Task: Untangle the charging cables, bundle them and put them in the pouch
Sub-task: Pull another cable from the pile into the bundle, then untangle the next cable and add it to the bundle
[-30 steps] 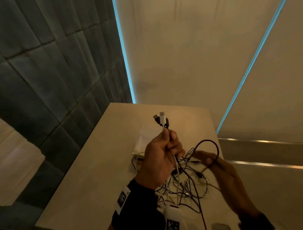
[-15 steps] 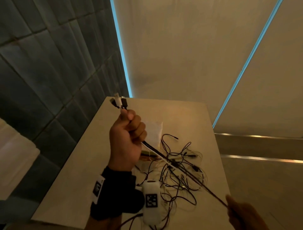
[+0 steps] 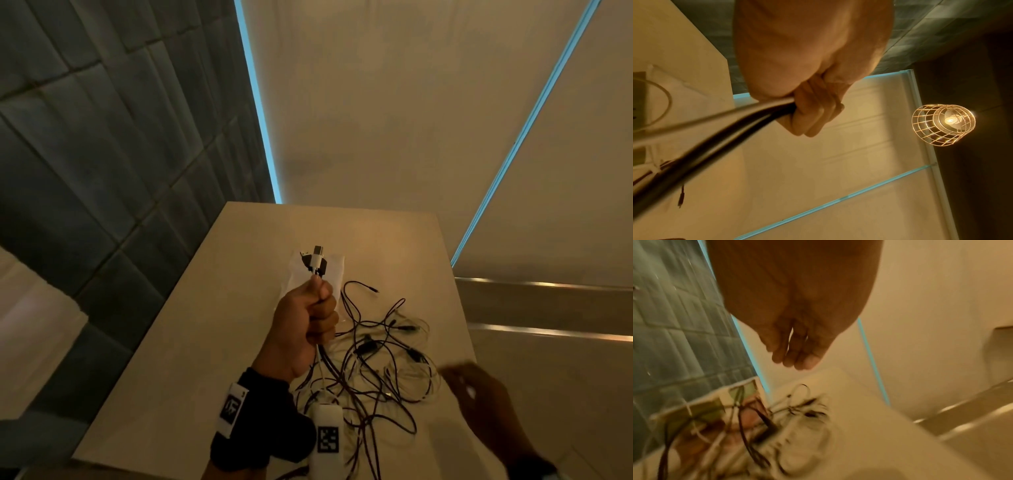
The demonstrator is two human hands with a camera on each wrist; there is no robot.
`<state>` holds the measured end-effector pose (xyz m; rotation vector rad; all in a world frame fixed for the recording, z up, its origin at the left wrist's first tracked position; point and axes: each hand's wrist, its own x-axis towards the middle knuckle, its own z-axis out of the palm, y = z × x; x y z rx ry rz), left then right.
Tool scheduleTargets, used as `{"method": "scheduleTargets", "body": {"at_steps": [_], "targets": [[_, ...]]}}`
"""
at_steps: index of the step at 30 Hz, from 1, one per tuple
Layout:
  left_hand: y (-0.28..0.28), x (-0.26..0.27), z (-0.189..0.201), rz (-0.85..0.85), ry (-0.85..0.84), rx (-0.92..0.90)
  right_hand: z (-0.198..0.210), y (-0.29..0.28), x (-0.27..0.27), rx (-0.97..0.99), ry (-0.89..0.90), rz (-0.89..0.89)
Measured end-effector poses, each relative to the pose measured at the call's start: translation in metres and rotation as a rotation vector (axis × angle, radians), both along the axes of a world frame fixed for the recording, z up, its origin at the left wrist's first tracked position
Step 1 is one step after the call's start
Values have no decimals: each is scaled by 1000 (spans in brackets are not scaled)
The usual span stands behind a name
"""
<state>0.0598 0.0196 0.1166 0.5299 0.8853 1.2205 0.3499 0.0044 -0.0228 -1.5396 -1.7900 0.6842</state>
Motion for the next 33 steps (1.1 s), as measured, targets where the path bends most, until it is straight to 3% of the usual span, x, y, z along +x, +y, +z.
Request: {"method": "scheduleTargets", "body": {"at_steps": [2, 4, 8, 11, 16, 22, 29, 33], "targets": [[0, -2, -1, 20, 0, -9, 3, 44, -39, 63, 68, 86], [1, -5, -2, 36, -6, -16, -6, 83, -69, 46, -15, 136], [4, -15, -8, 55, -26, -20, -42, 106, -101, -315, -367, 347], [6, -23, -11, 74, -31, -22, -68, 111, -104, -282, -649, 535], [12, -27, -15, 84, -15, -29, -95, 112, -108, -154, -577, 481], [18, -26, -17, 73, -9, -46, -106, 116, -110, -207, -617, 436], [19, -28, -18, 69, 11, -43, -95, 119, -114, -32, -798, 567], [20, -30, -21, 101, 18, -41, -69, 124, -113, -55, -830, 650]]}}
